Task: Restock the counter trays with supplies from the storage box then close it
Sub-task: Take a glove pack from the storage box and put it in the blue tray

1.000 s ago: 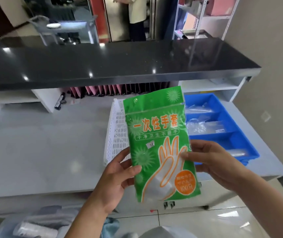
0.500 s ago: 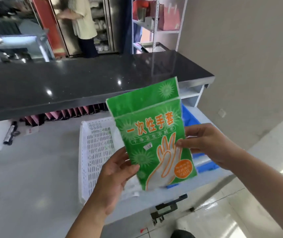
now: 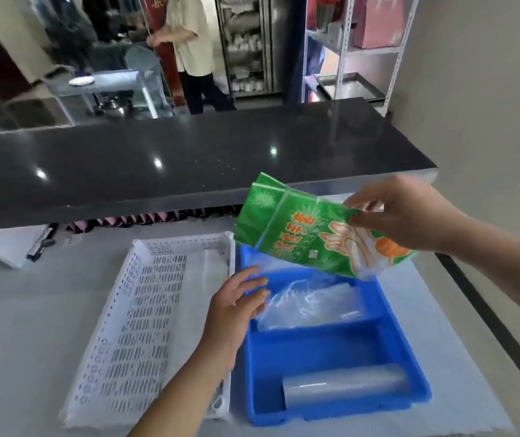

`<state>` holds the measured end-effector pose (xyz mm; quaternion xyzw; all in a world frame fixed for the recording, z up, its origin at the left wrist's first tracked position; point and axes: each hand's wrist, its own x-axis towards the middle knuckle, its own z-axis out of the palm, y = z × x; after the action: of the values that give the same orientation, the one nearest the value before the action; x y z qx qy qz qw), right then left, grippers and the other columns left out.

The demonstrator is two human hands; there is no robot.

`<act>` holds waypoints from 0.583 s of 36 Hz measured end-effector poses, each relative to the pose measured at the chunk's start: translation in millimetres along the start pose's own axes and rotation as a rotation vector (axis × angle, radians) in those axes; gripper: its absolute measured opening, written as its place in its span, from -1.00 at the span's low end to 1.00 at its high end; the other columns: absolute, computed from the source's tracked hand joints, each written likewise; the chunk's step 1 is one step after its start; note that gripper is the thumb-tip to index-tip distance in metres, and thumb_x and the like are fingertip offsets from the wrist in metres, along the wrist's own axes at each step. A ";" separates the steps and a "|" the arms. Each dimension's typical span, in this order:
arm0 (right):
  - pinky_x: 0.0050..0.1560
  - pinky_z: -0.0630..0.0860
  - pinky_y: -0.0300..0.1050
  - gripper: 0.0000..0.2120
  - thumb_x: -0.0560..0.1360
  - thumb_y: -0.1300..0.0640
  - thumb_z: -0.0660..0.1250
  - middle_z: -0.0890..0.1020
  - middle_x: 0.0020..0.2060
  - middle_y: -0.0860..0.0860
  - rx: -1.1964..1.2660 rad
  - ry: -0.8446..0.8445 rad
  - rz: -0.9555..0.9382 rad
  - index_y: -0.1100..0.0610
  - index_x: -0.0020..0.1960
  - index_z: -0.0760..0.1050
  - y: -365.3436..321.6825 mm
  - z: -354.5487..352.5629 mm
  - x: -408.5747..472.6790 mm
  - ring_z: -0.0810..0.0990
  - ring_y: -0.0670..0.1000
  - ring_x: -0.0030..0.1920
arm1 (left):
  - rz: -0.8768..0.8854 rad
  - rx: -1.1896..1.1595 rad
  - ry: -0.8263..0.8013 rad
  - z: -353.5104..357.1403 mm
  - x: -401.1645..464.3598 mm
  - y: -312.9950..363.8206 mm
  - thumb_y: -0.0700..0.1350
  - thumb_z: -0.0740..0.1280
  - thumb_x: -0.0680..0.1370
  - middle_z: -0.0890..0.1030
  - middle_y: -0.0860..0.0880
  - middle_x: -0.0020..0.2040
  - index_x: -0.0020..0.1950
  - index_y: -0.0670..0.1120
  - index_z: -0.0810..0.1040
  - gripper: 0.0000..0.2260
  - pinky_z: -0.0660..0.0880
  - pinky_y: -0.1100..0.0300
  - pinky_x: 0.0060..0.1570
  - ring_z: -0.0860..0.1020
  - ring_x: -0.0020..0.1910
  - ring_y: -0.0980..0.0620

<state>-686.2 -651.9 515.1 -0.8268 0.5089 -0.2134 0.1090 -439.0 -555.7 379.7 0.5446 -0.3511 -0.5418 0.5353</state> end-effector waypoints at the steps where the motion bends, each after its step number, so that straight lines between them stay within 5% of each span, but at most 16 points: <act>1: -0.10 0.56 -0.02 -0.82 0.42 0.12 0.49 0.73 -0.14 0.00 -0.053 -0.006 -0.030 -0.02 0.01 0.71 8.5 0.0 6.7 0.67 0.07 -0.17 | 0.010 0.047 0.027 4.9 0.5 -5.1 -0.30 0.40 0.51 0.69 -0.09 0.07 0.16 -0.01 0.61 -0.72 0.52 0.00 0.08 0.63 0.10 -0.13; 6: -0.08 0.50 -0.03 -0.82 0.47 0.07 0.42 0.70 -0.04 0.02 -0.214 -0.014 -0.133 -0.05 0.06 0.69 45.7 3.4 38.2 0.64 0.19 -0.01 | 0.094 0.380 0.078 30.1 -2.3 -21.1 -0.30 0.34 0.56 0.69 0.07 0.07 0.09 0.09 0.62 -0.72 0.50 0.35 0.06 0.62 0.10 0.15; 10: -0.18 0.29 -0.10 -0.79 0.49 0.05 0.35 0.67 -0.04 -0.03 -0.297 0.035 -0.197 -0.12 0.07 0.66 63.7 5.6 52.9 0.62 0.21 0.00 | 0.193 0.806 -0.037 46.9 10.9 -23.5 -0.12 0.35 0.57 0.51 0.21 0.30 0.31 0.13 0.48 -0.67 0.30 0.39 0.32 0.44 0.32 0.24; 14: -0.18 0.35 -0.06 -0.76 0.49 0.08 0.34 0.66 -0.03 -0.01 -0.304 0.014 -0.211 -0.11 0.11 0.66 66.7 13.8 61.0 0.63 0.23 0.00 | 0.237 1.521 -0.221 61.9 53.5 -22.8 0.26 0.22 0.55 0.20 0.00 0.56 0.57 0.10 0.17 -0.37 0.06 0.02 0.49 0.12 0.54 -0.04; 21: -0.18 0.41 -0.04 -0.76 0.52 0.13 0.27 0.63 -0.05 0.02 -0.334 -0.016 -0.129 -0.07 0.08 0.66 58.0 27.7 66.2 0.62 0.25 -0.04 | -0.089 1.568 -0.282 88.8 142.0 -34.7 0.46 -0.01 0.49 0.12 -0.02 0.60 0.58 0.14 0.10 -0.28 0.03 -0.23 0.43 0.06 0.56 -0.17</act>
<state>-693.6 -738.3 483.6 -0.8660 0.4823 -0.1259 -0.0395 -508.0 -704.2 330.1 0.7023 -0.6723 -0.2217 -0.0753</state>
